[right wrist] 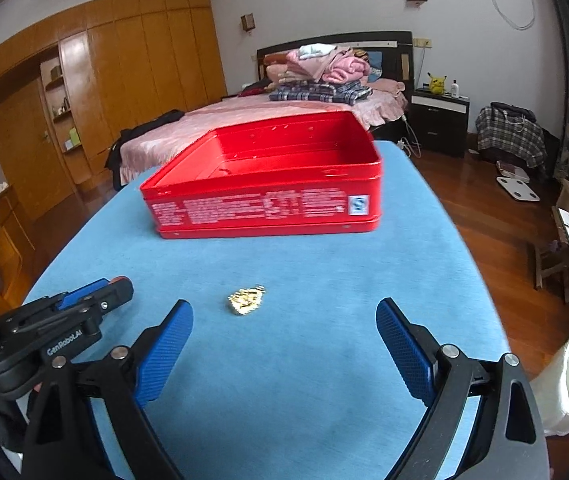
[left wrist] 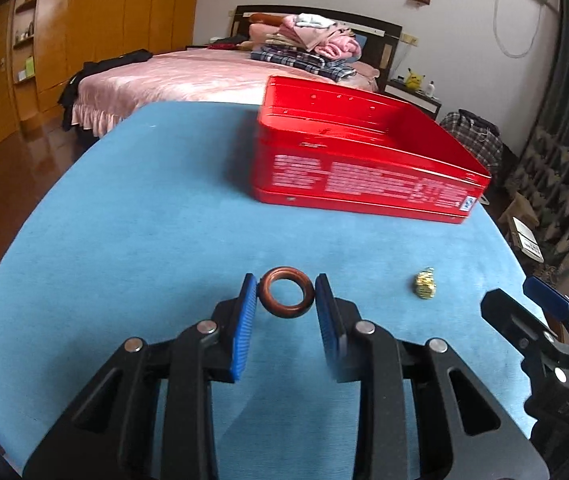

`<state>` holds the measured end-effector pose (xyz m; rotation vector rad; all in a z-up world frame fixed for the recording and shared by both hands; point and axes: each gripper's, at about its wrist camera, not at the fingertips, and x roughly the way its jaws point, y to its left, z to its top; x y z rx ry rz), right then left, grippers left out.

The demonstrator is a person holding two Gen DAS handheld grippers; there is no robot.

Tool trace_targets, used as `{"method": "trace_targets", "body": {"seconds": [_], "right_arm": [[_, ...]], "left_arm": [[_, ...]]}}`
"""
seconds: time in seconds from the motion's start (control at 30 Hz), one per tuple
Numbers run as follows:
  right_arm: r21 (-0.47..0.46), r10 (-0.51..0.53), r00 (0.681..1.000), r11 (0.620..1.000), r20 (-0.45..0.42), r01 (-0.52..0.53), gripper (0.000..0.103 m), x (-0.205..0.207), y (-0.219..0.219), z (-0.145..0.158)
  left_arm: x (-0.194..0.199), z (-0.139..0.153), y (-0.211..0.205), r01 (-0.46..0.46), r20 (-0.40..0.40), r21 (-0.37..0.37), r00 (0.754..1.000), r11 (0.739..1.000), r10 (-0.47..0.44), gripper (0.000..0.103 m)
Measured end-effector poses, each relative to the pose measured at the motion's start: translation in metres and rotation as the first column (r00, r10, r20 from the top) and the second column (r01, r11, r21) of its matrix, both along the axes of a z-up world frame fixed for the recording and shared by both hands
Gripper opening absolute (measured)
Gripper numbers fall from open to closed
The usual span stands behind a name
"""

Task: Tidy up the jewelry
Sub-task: 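Close the left tool on the brown wooden ring and lift it, then grasp the gold pendant with the right tool while the left tool holds the ring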

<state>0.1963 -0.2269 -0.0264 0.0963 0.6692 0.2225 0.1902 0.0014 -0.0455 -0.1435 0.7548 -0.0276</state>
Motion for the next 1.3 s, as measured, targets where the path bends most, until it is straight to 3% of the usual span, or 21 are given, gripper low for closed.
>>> {"method": "trace_targets", "body": {"seconds": [0.27, 0.47, 0.8, 1.03, 1.17, 1.3], "right_arm": [[-0.007, -0.03, 0.995, 1.0, -0.097, 0.03, 0.067, 0.021, 0.02, -0.009], [0.003, 0.003, 0.986, 1.0, -0.165, -0.002, 0.049, 0.031, 0.035, -0.02], [0.073, 0.166, 0.971, 0.985, -0.171, -0.156, 0.043, 0.044, 0.048, -0.021], [0.011, 0.152, 0.975, 0.988, -0.163, -0.152, 0.043, 0.035, 0.056, -0.021], [0.002, 0.139, 0.975, 0.99, -0.172, -0.141, 0.035, 0.038, 0.055, -0.022], [0.001, 0.114, 0.978, 0.993, -0.175, -0.115, 0.02, 0.041, 0.049, -0.023]], "left_arm": [[0.003, -0.001, 0.017, -0.002, -0.016, 0.002, 1.0, 1.0, 0.002, 0.028], [0.006, -0.003, 0.021, 0.008, -0.021, -0.007, 1.0, 1.0, -0.009, 0.028], [0.011, -0.01, 0.032, 0.009, -0.032, -0.035, 0.999, 0.999, -0.01, 0.028], [0.012, -0.011, 0.033, 0.015, -0.032, -0.032, 0.999, 0.999, -0.016, 0.028], [0.013, -0.011, 0.033, 0.015, -0.033, -0.033, 0.999, 0.999, -0.016, 0.028], [0.013, -0.012, 0.032, 0.015, -0.035, -0.03, 0.999, 0.999, -0.016, 0.028]]}}
